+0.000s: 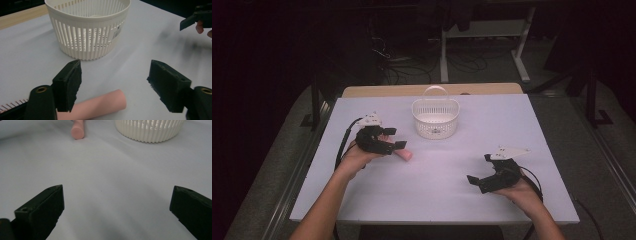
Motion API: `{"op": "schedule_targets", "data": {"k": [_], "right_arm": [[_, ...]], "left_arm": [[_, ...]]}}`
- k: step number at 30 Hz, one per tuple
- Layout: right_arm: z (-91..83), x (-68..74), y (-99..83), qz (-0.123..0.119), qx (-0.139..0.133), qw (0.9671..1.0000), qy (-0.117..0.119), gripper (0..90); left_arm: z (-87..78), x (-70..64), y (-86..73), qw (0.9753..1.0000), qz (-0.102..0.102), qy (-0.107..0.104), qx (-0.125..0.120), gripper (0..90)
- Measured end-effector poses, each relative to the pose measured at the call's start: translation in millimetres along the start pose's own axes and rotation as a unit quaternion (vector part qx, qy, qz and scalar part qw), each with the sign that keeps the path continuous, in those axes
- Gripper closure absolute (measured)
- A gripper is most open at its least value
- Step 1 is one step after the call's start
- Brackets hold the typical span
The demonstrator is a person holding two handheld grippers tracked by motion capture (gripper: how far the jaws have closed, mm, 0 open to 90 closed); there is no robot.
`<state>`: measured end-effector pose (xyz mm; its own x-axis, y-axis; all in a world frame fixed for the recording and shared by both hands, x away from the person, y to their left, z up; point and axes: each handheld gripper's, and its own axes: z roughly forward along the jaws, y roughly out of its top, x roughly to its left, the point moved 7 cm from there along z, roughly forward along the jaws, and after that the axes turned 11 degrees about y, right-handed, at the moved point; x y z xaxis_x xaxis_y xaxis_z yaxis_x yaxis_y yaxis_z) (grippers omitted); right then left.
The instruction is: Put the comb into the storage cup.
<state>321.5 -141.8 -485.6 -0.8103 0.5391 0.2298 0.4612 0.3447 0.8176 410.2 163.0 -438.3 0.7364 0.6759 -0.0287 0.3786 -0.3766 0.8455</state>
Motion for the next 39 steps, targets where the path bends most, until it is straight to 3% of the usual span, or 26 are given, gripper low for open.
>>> {"op": "schedule_targets", "data": {"k": [14, 30, 39], "right_arm": [[-0.7, 0.4, 0.1, 0.0, -0.001, 1.0, 0.001, 0.0], [-1.5, 0.1, 0.5, -0.001, -0.003, 1.0, 0.003, 0.0], [-0.9, 0.0, 0.0, -0.001, 0.0, 1.0, 0.004, 0.0]], "left_arm": [[14.4, -3.9, 5.9, 0.9999, -0.001, -0.014, 0.01, 48.6], [32.1, -8.2, -0.8, 0.999, -0.002, -0.008, 0.043, 72.7], [42.9, -10.7, -9.9, 0.9973, -0.004, -0.003, 0.073, 86.2]]}}
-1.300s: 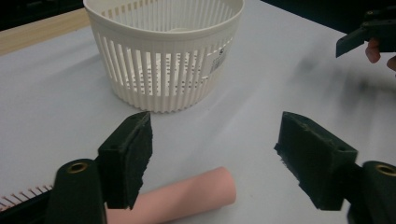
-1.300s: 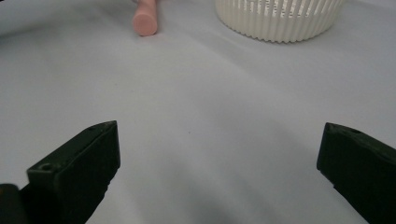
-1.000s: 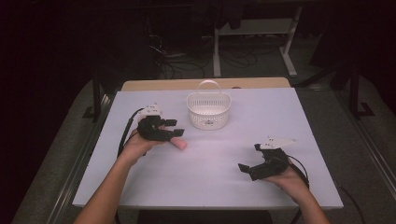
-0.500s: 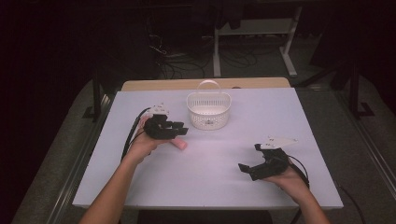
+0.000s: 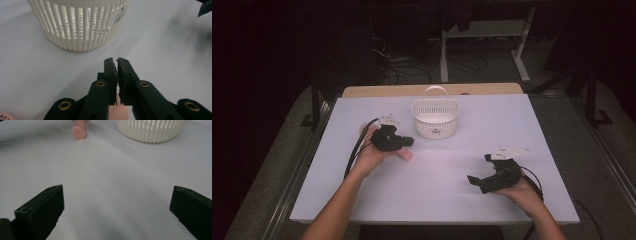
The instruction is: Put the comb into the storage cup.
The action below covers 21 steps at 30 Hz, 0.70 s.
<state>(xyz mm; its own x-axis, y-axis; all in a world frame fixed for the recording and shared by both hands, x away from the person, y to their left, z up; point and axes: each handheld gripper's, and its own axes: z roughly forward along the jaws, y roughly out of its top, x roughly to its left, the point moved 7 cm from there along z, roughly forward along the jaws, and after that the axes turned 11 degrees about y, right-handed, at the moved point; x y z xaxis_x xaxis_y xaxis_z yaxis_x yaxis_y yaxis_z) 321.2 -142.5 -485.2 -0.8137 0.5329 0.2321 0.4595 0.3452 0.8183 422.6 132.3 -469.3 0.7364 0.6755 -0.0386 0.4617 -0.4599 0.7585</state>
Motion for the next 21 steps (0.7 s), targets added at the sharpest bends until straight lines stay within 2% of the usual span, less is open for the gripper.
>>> {"op": "schedule_targets", "data": {"k": [3, 21], "right_arm": [[0.0, -0.1, 0.0, -0.001, 0.0, 1.0, 0.0, 0.0], [0.6, 0.1, -0.8, -0.002, 0.004, 1.0, 0.0, 0.0]], "left_arm": [[3.3, -0.3, -2.3, 1.0, -0.001, 0.004, 0.009, 89.8], [19.4, -3.9, -14.1, 0.9982, 0.01, 0.022, 0.056, 90.0]]}}
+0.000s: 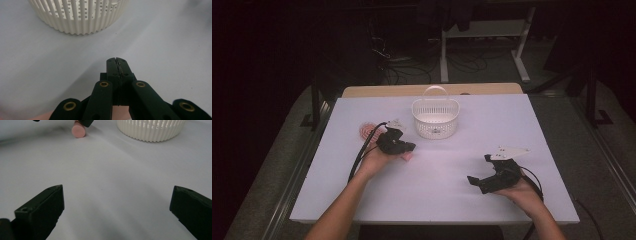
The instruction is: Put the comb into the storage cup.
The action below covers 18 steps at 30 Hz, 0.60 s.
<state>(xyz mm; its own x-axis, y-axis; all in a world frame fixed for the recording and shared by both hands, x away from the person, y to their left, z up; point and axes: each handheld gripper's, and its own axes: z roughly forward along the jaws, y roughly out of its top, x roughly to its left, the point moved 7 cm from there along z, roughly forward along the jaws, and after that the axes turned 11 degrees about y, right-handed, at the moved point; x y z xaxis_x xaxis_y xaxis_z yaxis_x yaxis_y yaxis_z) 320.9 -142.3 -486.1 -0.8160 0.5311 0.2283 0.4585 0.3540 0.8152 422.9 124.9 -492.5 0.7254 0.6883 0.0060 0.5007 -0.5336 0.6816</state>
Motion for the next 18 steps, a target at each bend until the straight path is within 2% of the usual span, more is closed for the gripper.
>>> {"op": "schedule_targets", "data": {"k": [7, 18], "right_arm": [[0.1, 0.1, -0.4, -0.002, 0.002, 1.0, -0.001, 0.0], [-0.4, 0.3, -0.3, -0.001, 0.002, 1.0, 0.0, 0.0]], "left_arm": [[4.3, -2.1, -1.5, 0.9998, 0.013, 0.008, 0.011, 90.0], [4.7, -2.8, -3.0, 0.9997, 0.011, 0.008, 0.02, 90.0]]}}
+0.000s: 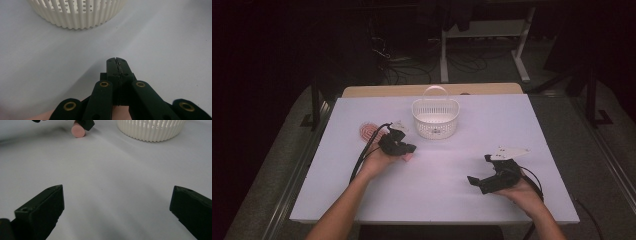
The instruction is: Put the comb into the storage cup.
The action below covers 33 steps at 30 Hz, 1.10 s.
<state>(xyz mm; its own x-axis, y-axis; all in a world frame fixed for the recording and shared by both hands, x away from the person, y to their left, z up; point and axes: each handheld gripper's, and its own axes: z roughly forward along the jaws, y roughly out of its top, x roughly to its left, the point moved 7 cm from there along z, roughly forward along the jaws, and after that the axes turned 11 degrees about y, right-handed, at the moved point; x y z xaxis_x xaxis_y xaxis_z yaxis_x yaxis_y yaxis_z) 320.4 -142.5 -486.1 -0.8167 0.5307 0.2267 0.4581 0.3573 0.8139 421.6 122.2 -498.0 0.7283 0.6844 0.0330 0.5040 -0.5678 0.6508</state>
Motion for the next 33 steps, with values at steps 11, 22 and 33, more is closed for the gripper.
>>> {"op": "schedule_targets", "data": {"k": [11, 22, 33], "right_arm": [[-2.5, -1.0, 0.6, 0.002, -0.005, 1.0, -0.002, 0.0], [-1.8, -0.7, 0.2, 0.002, -0.003, 1.0, -0.002, 0.0], [-1.0, -0.8, -0.1, 0.003, -0.001, 1.0, -0.002, 0.0]], "left_arm": [[-6.8, -3.3, -10.9, 0.9997, -0.002, -0.009, 0.024, 90.0], [-19.2, -6.1, -24.3, 0.9991, -0.004, -0.015, 0.039, 90.0], [-35.5, -8.7, -43.1, 0.9988, -0.003, -0.017, 0.045, 90.0]]}}
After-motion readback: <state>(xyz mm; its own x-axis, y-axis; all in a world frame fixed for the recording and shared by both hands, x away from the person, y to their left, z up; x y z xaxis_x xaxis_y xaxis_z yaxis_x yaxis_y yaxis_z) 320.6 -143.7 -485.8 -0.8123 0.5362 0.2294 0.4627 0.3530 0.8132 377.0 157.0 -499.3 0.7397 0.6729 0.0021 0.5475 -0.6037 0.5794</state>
